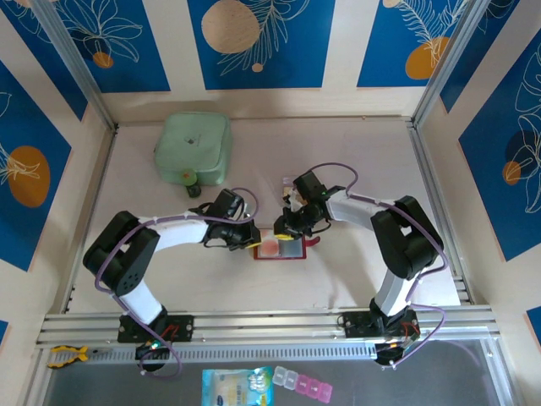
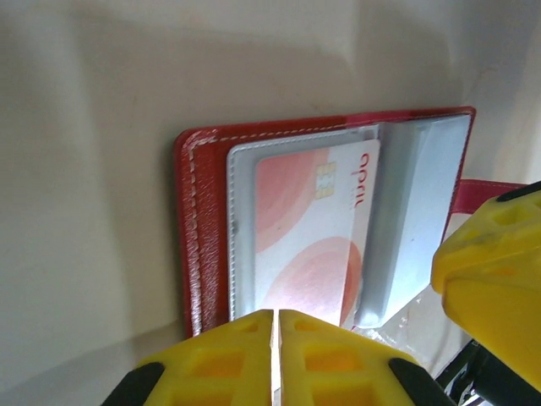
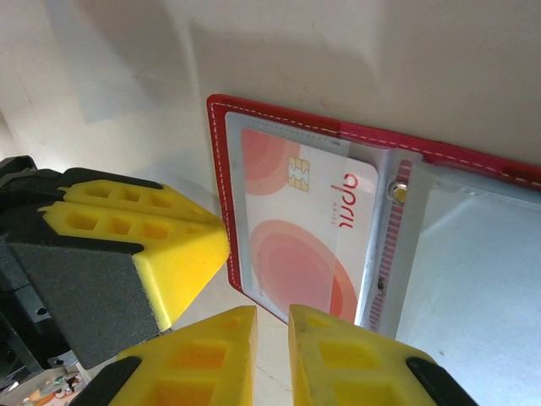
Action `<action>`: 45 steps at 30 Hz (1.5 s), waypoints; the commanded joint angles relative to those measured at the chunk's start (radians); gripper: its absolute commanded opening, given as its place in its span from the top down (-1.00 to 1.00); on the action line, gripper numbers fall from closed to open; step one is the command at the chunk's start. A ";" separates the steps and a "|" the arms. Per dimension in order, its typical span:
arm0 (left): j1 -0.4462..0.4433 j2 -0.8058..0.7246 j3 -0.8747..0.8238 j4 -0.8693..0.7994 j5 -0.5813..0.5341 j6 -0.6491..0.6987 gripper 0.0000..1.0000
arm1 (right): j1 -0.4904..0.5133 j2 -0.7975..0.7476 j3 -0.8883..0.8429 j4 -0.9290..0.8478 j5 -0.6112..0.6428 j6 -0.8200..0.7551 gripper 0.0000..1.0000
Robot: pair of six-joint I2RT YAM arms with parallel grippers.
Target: Take the credit cards out of the card holder
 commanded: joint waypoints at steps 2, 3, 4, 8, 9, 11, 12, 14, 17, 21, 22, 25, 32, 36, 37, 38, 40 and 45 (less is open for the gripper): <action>0.009 -0.012 -0.020 -0.017 -0.011 0.016 0.80 | 0.010 0.019 0.029 -0.031 -0.004 -0.001 0.64; 0.009 -0.009 -0.020 -0.015 -0.010 0.016 0.80 | 0.011 0.022 0.029 -0.032 -0.004 -0.002 0.64; 0.010 -0.007 -0.020 -0.012 -0.007 0.016 0.81 | 0.012 0.023 0.031 -0.033 -0.002 -0.003 0.63; 0.010 0.003 -0.020 -0.002 0.004 0.014 0.81 | 0.014 0.027 0.033 -0.033 -0.001 -0.004 0.63; 0.010 0.002 -0.021 0.000 0.004 0.012 0.81 | 0.014 0.031 0.033 -0.033 -0.002 -0.004 0.63; 0.010 -0.002 -0.021 0.000 0.006 0.011 0.80 | 0.014 0.033 0.033 -0.034 -0.002 -0.004 0.63; 0.010 -0.003 -0.020 0.000 0.007 0.010 0.81 | 0.016 0.035 0.033 -0.034 -0.002 -0.005 0.63; 0.009 -0.009 -0.018 0.003 0.012 0.009 0.81 | 0.015 0.035 0.033 -0.034 -0.002 -0.005 0.64; 0.010 -0.008 -0.016 0.012 0.025 0.004 0.81 | 0.018 0.035 0.033 -0.034 -0.002 -0.006 0.63; 0.009 0.003 -0.017 0.032 0.044 0.000 0.82 | 0.017 0.038 0.034 -0.035 -0.002 -0.007 0.64; 0.010 0.004 -0.017 0.037 0.048 -0.002 0.82 | 0.017 0.037 0.034 -0.036 -0.002 -0.008 0.64; 0.009 0.010 -0.013 0.031 0.050 0.001 0.83 | 0.017 0.039 0.034 -0.036 -0.001 -0.008 0.64; 0.010 0.033 -0.008 -0.012 0.029 0.018 0.86 | 0.019 0.052 0.036 -0.052 0.015 -0.013 0.63; 0.009 0.044 -0.009 -0.020 0.027 0.022 0.86 | 0.019 0.059 0.034 -0.063 0.031 -0.018 0.61; 0.009 0.045 -0.011 -0.024 0.025 0.022 0.86 | 0.020 0.060 0.036 -0.071 0.039 -0.021 0.59; 0.010 0.045 -0.012 -0.027 0.021 0.024 0.86 | 0.020 0.060 0.036 -0.076 0.047 -0.022 0.58; 0.010 0.042 -0.015 -0.037 0.016 0.024 0.87 | 0.021 0.064 0.036 -0.085 0.058 -0.028 0.57; 0.009 0.039 -0.011 -0.051 0.008 0.030 0.87 | 0.023 0.078 0.036 -0.078 0.050 -0.030 0.57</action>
